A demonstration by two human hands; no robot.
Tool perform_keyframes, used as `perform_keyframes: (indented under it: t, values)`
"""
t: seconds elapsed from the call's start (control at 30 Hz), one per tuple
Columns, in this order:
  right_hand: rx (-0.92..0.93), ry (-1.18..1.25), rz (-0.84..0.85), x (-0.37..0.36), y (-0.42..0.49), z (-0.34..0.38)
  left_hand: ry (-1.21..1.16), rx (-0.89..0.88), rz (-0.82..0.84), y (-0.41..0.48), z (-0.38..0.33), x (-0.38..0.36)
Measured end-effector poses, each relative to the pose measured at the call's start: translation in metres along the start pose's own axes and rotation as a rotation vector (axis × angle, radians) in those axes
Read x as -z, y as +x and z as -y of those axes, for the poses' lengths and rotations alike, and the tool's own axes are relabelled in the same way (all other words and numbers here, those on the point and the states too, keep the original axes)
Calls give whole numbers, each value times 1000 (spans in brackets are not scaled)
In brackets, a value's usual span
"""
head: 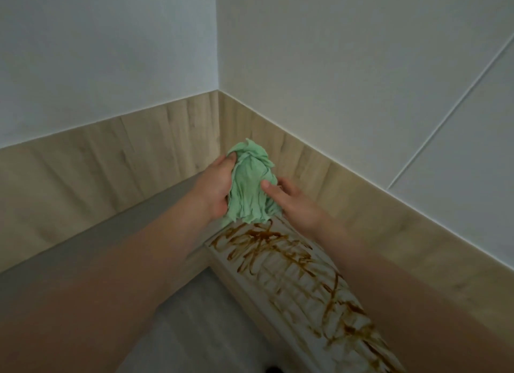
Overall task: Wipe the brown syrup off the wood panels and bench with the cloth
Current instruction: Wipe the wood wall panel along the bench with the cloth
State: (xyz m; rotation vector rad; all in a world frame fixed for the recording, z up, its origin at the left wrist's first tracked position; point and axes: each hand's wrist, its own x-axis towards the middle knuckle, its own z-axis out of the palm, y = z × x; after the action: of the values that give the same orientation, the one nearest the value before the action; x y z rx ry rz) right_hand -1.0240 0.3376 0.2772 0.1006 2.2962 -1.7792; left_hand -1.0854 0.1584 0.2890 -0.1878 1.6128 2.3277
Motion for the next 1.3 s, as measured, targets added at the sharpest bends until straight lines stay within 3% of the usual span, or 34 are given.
perform_keyframes:
  t: [0.1, 0.23, 0.3, 0.43, 0.6, 0.77, 0.87, 1.0, 1.07, 1.13, 1.23, 1.3]
  values:
    - [78, -18, -39, 1, 41, 8, 102, -4, 5, 37, -17, 4]
    - [33, 467, -144, 24, 98, 6, 442, -46, -75, 88, -32, 18]
    - [28, 563, -172, 39, 123, 5, 565, -56, -137, 114, -40, 20]
    - [2, 683, -217, 64, 175, 7, 537, -22, -176, 162, -64, 6]
    - [2, 446, -266, 96, 216, 20, 260, 43, -116, 211, -92, -19]
    - [141, 119, -287, 123, 248, 35, 265, 59, 250, 261, -116, -39]
    - [96, -163, -248, 124, 260, 43, 355, 121, 401, 294, -123, -45]
    - [87, -612, -245, 113, 275, 40, 731, 16, 291, 347, -122, -37]
    - [80, -547, -366, 107, 285, 41, 1002, -79, 325, 370, -125, -25]
    - [58, -370, -463, 100, 290, 49, 1103, -117, 437, 386, -124, -18]
    - [12, -216, -626, 89, 305, 57, 1115, -120, 580, 406, -131, -18]
    - [-22, -180, -740, 84, 314, 63, 946, 12, 632, 417, -140, -23]
